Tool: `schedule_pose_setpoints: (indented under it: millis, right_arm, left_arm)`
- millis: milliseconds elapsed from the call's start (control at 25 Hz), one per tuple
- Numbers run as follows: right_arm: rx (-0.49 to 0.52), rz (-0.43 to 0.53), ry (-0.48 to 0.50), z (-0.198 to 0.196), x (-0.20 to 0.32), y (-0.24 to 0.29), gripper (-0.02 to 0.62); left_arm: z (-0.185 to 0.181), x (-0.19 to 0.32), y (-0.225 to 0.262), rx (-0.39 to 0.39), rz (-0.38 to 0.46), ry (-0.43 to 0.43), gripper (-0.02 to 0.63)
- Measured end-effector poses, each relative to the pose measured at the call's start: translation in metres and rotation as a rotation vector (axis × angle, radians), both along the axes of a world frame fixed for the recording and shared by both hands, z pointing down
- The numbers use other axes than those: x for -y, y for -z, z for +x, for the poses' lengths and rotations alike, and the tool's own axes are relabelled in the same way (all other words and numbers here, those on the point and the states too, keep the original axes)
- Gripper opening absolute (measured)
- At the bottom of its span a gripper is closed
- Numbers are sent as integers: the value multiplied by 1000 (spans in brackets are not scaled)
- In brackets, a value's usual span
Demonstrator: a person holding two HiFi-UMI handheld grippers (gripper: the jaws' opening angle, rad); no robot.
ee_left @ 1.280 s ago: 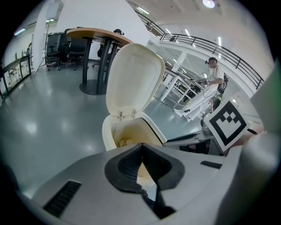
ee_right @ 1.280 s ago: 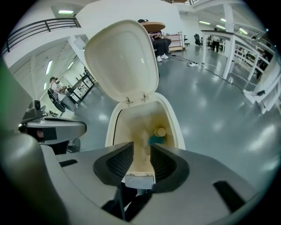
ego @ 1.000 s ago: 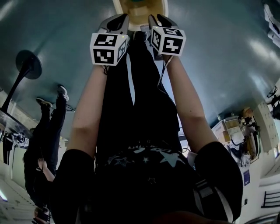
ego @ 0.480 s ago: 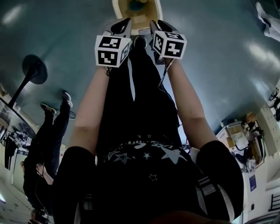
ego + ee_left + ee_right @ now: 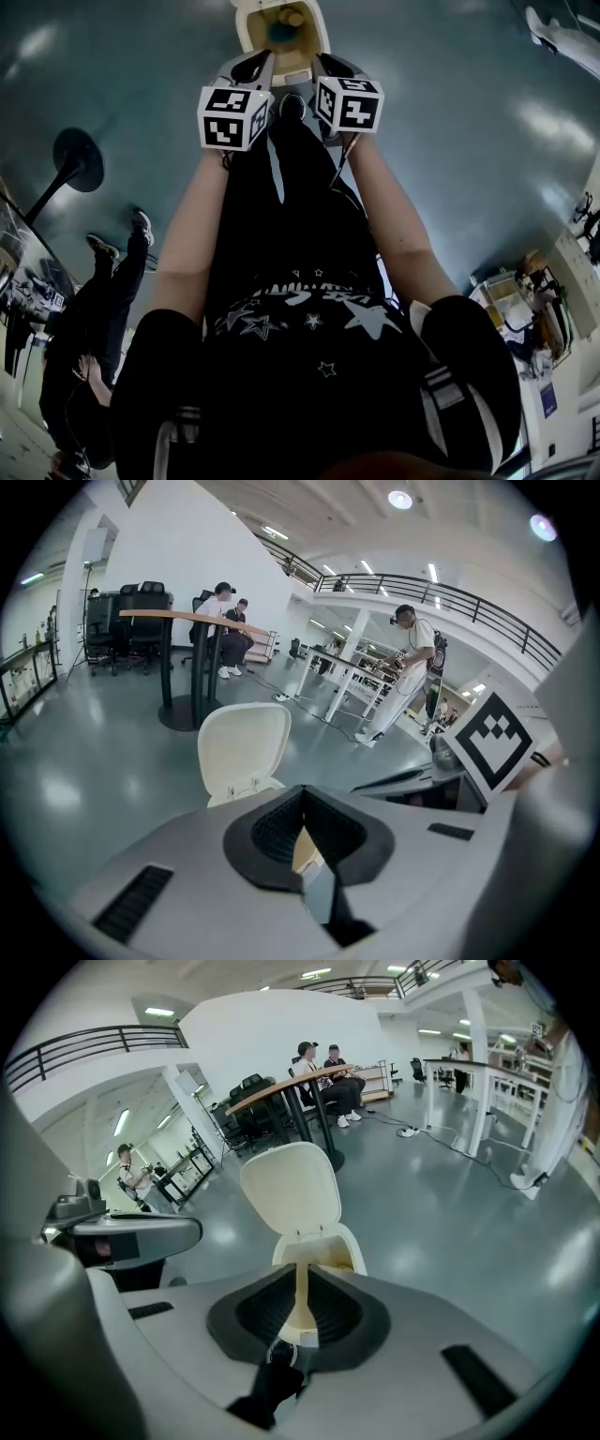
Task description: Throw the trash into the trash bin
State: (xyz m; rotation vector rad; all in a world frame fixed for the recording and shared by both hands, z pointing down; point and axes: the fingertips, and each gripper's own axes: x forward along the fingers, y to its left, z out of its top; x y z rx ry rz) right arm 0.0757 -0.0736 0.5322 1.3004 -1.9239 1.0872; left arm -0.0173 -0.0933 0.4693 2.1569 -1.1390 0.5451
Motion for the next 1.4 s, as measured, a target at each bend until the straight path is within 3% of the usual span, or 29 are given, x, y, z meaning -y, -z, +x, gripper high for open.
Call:
schedule_pose_setpoints:
  millis: [440,960,1120,1400]
  right_arm:
    - [54,37,-50,26,-8,43,9]
    - [117,69,-104,21,-21,76,6]
    - [105,92,-140,18,-35,78,6]
    - [90,130,-208,-8,-78,93,6]
  left_arm:
    - [9,-14,40,12,37,11,11]
    - [7,-24,74,38,76,-73,11]
    - [-6,-37,81,22,96,-81,11]
    - [-65,-77,103,-7,144,-82,11]
